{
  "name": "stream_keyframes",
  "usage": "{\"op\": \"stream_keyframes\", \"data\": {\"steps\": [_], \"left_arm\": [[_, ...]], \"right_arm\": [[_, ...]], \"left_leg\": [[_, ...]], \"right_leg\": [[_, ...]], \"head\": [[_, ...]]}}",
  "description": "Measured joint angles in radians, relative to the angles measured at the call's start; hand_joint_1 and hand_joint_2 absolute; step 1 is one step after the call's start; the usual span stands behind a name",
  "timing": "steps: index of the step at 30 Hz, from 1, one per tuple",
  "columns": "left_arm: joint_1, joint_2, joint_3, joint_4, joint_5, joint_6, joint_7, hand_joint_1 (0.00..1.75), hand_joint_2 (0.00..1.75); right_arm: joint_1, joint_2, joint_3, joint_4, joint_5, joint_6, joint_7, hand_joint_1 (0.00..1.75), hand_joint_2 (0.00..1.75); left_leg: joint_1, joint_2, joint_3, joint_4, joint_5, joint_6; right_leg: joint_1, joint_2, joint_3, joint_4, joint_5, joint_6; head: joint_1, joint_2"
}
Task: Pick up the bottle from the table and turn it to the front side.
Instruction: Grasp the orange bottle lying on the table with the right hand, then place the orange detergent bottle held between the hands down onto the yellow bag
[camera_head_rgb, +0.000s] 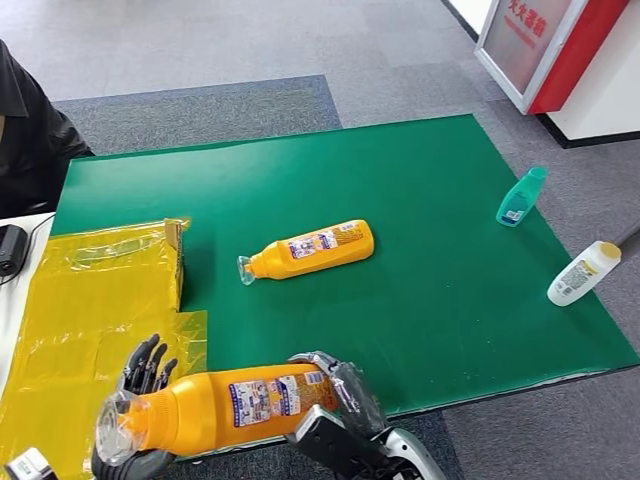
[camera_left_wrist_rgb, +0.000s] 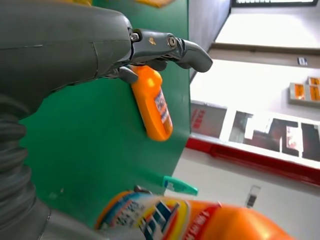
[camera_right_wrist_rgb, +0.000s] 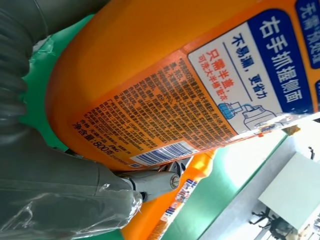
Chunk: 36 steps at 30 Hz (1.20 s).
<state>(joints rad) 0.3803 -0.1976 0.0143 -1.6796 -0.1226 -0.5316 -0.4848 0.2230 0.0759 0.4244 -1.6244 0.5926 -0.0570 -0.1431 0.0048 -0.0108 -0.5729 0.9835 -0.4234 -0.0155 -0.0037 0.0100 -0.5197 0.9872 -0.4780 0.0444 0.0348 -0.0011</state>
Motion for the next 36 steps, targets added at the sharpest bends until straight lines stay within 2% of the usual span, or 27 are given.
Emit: {"op": "stream_keyframes", "data": {"steps": [9, 19, 20, 21, 23, 25, 28, 36], "left_arm": [[-0.018, 0.114, -0.227, 0.011, 0.097, 0.05, -0.044, 0.0, 1.75], [-0.059, 0.236, -0.381, 0.041, 0.161, 0.115, -0.072, 0.0, 1.75], [-0.064, 0.246, -0.394, 0.043, 0.167, 0.132, -0.072, 0.09, 1.75], [-0.068, 0.256, -0.408, 0.044, 0.172, 0.15, -0.073, 0.26, 1.75], [-0.072, 0.27, -0.429, 0.046, 0.173, 0.187, -0.068, 0.98, 1.75], [-0.072, 0.278, -0.44, 0.046, 0.16, 0.226, -0.054, 1.53, 1.75], [-0.073, 0.282, -0.447, 0.045, 0.135, 0.275, -0.03, 1.73, 1.75], [-0.072, 0.28, -0.441, 0.033, 0.096, 0.315, 0.003, 1.75, 1.75]], "right_arm": [[-0.062, 0.0, 0.005, 0.081, 0.004, 0.009, -0.01, 1.75, 1.75], [-0.126, 0.006, 0.013, 0.157, 0.018, 0.025, -0.021, 1.75, 1.75], [-0.13, 0.006, 0.014, 0.162, 0.02, 0.027, -0.022, 1.75, 1.75], [-0.134, 0.007, 0.015, 0.167, 0.022, 0.03, -0.023, 1.75, 1.75], [-0.136, 0.008, 0.019, 0.174, 0.026, 0.032, -0.025, 1.75, 1.75], [-0.135, 0.008, 0.022, 0.177, 0.029, 0.032, -0.026, 1.75, 1.75], [-0.132, 0.008, 0.025, 0.177, 0.032, 0.03, -0.026, 1.75, 1.75], [-0.117, 0.008, 0.025, 0.177, 0.035, 0.027, -0.02, 1.75, 1.75]], "left_leg": [[0.0, 0.0, 0.0, 0.0, 0.0, 0.0], [0.0, 0.0, 0.0, 0.0, 0.0, 0.0], [0.0, 0.0, 0.0, 0.0, 0.0, 0.0], [0.0, 0.0, 0.0, 0.0, 0.0, 0.0], [0.0, 0.0, 0.0, 0.0, 0.0, 0.0], [0.0, 0.0, 0.0, 0.0, 0.0, 0.0], [0.0, 0.0, 0.0, 0.0, 0.0, 0.0], [0.0, 0.0, 0.0, 0.0, 0.0, 0.0]], "right_leg": [[0.0, 0.0, 0.0, 0.0, 0.0, 0.0], [0.0, 0.0, 0.001, 0.0, 0.0, 0.0], [0.0, 0.0, 0.001, 0.0, 0.0, 0.0], [0.0, 0.0, 0.001, 0.0, 0.0, 0.0], [0.0, 0.0, 0.001, 0.0, 0.0, 0.0], [0.0, 0.0, 0.001, 0.0, 0.0, 0.0], [0.0, 0.0, 0.001, 0.0, 0.0, 0.0], [0.0, 0.0, 0.001, 0.0, 0.0, 0.0]], "head": [[0.0, 0.0], [0.0, 0.0], [0.0, 0.0], [0.0, 0.0], [0.0, 0.0], [0.0, 0.0], [0.0, 0.0], [0.0, 0.0]]}}
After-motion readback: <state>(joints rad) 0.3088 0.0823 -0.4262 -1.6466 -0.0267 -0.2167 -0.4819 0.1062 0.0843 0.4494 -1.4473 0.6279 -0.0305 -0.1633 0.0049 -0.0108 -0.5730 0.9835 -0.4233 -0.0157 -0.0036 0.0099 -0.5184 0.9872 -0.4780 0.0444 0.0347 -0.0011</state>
